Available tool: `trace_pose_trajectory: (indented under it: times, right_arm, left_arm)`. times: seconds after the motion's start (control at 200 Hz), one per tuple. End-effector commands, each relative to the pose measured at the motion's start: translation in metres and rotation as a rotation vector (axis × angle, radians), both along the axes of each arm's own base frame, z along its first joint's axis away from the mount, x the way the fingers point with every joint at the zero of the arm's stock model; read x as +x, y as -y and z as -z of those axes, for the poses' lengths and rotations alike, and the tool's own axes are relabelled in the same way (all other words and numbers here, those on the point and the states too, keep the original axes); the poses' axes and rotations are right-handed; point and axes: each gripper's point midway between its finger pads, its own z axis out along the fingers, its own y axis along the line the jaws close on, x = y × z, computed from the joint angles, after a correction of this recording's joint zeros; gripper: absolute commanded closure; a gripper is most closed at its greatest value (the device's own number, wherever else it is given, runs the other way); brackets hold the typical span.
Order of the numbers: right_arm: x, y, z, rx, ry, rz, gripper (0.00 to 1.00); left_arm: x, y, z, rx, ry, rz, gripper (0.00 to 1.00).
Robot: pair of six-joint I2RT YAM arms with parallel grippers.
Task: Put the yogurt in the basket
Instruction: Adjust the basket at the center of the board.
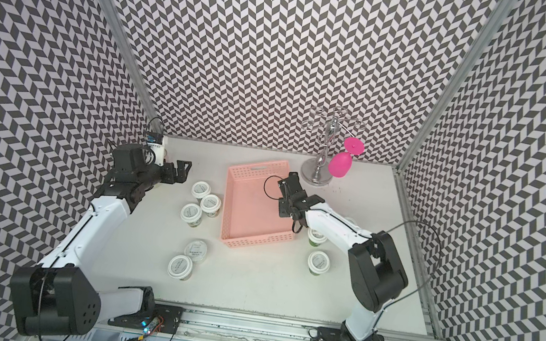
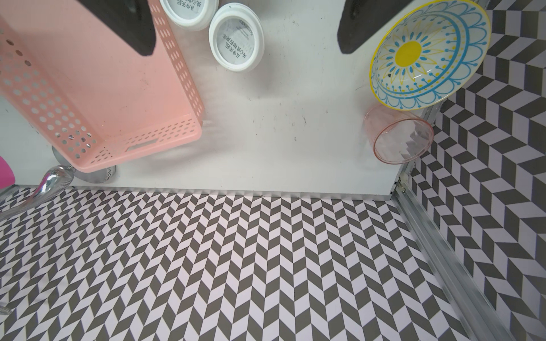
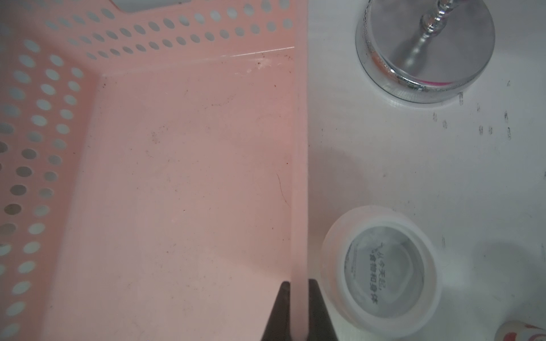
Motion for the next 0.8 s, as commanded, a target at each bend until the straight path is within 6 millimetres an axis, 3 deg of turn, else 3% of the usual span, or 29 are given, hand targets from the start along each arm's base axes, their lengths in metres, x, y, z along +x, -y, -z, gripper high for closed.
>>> trace_pose_trajectory:
  times: [0.0,0.265,0.481,0.796]
  right_arm:
    - [-0.011,-0.01,-0.016,0.083,0.046,0.03,1.0]
    - [-0.046,0.004,-0.016,0.18,0.057,0.112,1.0]
    - [-0.061,0.019,-0.011,0.242,0.06,0.184,1.0]
    - [-0.074,0.015,0.022,0.251,-0.022,0.167,1.0]
  left_arm:
    - [0.004,0.001,-0.012,-0.008,0.037,0.014,0.0]
    - [0.006,0.002,-0.009,-0.012,0.03,0.017,0.0]
    - [0.007,0.002,-0.01,-0.014,0.03,0.022,0.0]
    - [0.006,0.003,-0.011,-0.016,0.031,0.028,0.0]
